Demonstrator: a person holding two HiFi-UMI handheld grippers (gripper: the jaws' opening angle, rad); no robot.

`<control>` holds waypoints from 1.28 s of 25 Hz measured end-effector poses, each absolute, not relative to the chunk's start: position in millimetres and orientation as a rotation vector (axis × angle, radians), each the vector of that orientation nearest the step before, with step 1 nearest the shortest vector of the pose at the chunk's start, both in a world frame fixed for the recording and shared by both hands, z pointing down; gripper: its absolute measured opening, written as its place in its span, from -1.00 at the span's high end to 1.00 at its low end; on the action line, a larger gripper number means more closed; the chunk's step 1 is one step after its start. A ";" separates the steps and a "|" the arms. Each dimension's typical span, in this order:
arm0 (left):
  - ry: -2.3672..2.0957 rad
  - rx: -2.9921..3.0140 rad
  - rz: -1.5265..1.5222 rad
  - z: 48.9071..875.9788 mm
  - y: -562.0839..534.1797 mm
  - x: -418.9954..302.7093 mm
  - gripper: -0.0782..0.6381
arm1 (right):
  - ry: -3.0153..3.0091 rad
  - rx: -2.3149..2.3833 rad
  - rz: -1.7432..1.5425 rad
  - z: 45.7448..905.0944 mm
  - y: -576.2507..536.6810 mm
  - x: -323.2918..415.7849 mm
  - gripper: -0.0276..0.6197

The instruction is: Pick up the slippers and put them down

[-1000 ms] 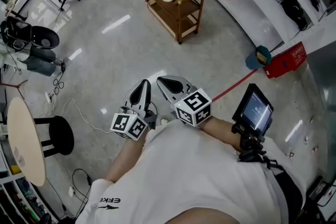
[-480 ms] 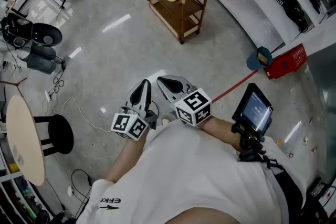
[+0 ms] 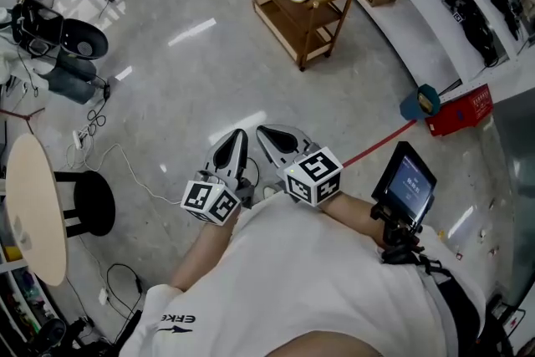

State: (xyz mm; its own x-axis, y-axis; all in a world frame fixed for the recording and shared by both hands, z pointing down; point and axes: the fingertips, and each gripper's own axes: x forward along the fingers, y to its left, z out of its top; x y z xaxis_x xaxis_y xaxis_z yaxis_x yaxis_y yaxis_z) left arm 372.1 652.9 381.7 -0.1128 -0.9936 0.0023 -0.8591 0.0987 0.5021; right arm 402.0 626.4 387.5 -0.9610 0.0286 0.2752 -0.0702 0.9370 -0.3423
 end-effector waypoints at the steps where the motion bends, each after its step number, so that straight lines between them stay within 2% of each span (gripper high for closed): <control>1: -2.041 1.815 -0.552 383.9 656.7 369.8 0.77 | -2.809 0.030 0.512 389.6 629.3 400.5 0.91; 15: -2.062 1.754 -0.584 392.9 633.9 315.8 0.77 | -2.803 -0.016 0.535 396.4 596.4 345.3 0.91; 32: -2.089 1.774 -0.533 385.0 477.2 237.5 0.77 | -2.808 -0.078 0.618 397.7 440.5 258.5 0.91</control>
State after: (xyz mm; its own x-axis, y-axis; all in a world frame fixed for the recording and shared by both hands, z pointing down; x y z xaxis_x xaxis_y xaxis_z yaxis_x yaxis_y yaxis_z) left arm 237.5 477.2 385.0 -0.1564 -0.9875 0.0207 -0.8567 0.1460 0.4947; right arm 258.5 440.5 397.7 -0.9636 0.1083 0.2446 -0.0044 0.9077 -0.4195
